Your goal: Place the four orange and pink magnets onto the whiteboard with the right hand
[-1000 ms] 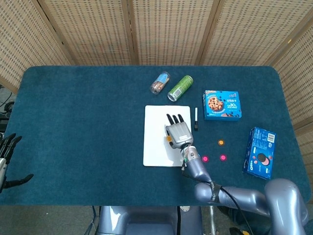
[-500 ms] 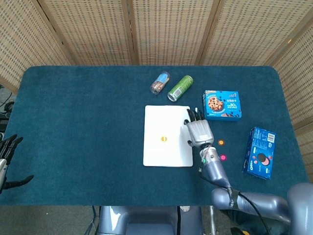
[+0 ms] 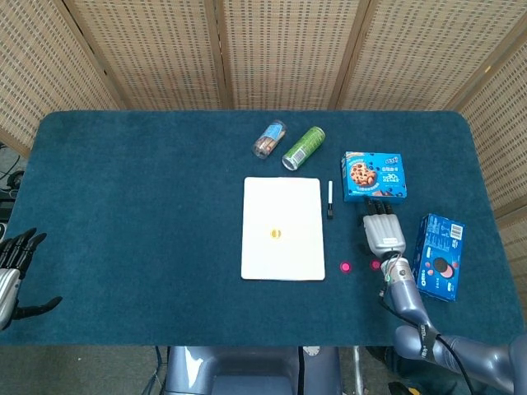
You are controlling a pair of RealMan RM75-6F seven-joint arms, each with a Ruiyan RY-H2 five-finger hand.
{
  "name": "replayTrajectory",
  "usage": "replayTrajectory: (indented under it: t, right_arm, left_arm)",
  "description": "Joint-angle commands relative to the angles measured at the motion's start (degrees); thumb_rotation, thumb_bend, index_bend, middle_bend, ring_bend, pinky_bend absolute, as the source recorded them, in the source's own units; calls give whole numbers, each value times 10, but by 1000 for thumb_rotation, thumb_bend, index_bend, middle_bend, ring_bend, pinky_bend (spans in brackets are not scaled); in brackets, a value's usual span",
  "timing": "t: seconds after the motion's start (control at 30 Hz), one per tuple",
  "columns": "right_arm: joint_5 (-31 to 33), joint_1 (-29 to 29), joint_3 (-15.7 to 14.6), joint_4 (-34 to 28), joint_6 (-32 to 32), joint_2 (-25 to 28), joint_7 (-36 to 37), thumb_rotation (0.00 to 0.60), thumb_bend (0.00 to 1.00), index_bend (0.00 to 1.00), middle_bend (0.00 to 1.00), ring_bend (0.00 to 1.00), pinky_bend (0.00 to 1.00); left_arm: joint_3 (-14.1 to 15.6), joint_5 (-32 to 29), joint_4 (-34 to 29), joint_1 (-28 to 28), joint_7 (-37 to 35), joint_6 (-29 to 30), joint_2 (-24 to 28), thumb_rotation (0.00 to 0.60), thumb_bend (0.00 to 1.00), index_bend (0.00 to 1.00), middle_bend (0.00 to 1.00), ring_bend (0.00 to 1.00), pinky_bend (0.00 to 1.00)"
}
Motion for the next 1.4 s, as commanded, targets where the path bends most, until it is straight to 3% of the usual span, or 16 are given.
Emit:
replayTrajectory:
  t: [0.03,0.4,0.8,1.4]
  right_arm:
    - [-14,-12,-5,22,-10,-4,16,600,311,391,0,0,0]
    - [-28,-29,2,56,-35,-7,41,600,311,393,0,0,0]
    - [-2,-28,20,84,-66,-15,33,600,311,394,0,0,0]
    - [11,-20,32,74,-78,-16,6,600,311,394,0,0,0]
  left_arm:
    - [0,-1,-1,-1,3,-1,-2,600,0,0,0,0,0]
    - [1,-1,-1,0,8,1,-5,600,0,0,0,0,0]
    - [2,-3,-2,-2,12,-2,-6,600,0,0,0,0,0]
    - [1,-7,-3,-3,20,-3,-9,600,0,0,0,0,0]
